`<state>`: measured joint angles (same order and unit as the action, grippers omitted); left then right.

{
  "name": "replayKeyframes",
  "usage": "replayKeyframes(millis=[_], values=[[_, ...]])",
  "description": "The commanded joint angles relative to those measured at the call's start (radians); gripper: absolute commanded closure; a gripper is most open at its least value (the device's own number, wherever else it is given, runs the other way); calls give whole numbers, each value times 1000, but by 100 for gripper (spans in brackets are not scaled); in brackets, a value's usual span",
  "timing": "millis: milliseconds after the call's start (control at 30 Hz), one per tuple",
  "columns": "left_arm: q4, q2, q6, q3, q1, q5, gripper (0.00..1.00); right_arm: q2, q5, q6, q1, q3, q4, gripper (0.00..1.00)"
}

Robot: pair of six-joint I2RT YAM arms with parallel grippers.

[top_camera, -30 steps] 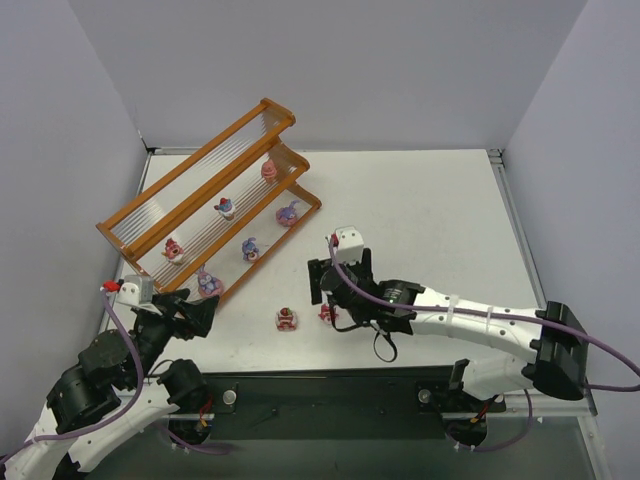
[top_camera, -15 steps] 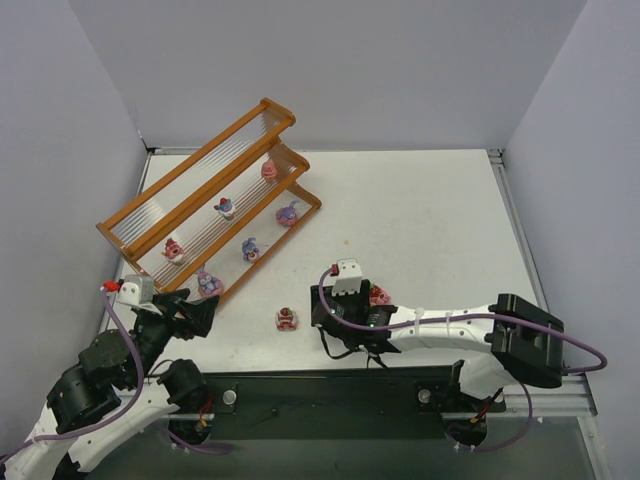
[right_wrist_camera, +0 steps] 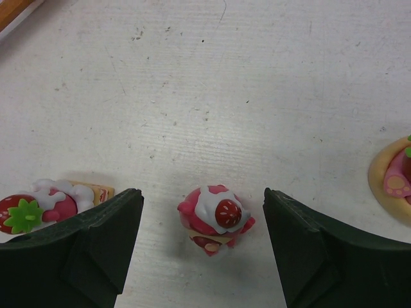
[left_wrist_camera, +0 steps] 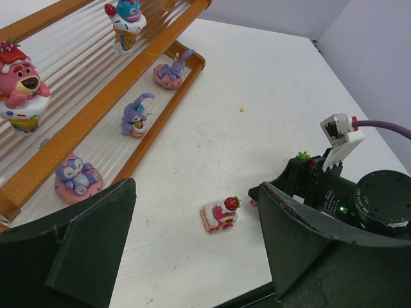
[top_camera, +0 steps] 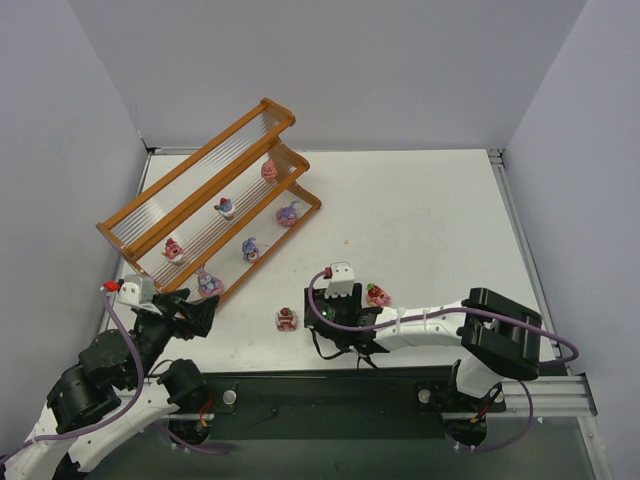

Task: Place and organize the plastic toys onto the shelf

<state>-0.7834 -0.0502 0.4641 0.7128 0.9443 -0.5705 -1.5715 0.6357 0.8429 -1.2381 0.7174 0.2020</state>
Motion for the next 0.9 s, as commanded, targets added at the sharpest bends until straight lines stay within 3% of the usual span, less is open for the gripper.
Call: replayKeyframes(millis=[0, 67, 367, 467, 500, 633, 733, 867], values=[[3, -16, -1, 2, -1, -9, 14, -27, 76, 47, -6, -7, 17, 25], [3, -16, -1, 1, -2, -9, 14, -36, 78, 47, -4, -10, 33, 28], [-1, -13, -1, 2, -2, -12, 14, -42, 113, 78, -6, -10, -4, 65], [-2, -13, 1, 5, -2, -15, 14, -19, 131, 39, -8, 13, -24, 85], [-4, -11, 2, 5, -1, -15, 14, 2, 130, 19, -8, 34, -26, 99], [-4, 1, 2, 5, -1, -15, 14, 74, 130, -123, 0, 118, -38, 100], [-7, 18, 4, 7, 1, -25, 14, 140, 35, -257, 55, 233, -50, 100], [-13, 39, 13, 8, -1, -40, 14, 176, -242, -350, 195, 438, -130, 100]])
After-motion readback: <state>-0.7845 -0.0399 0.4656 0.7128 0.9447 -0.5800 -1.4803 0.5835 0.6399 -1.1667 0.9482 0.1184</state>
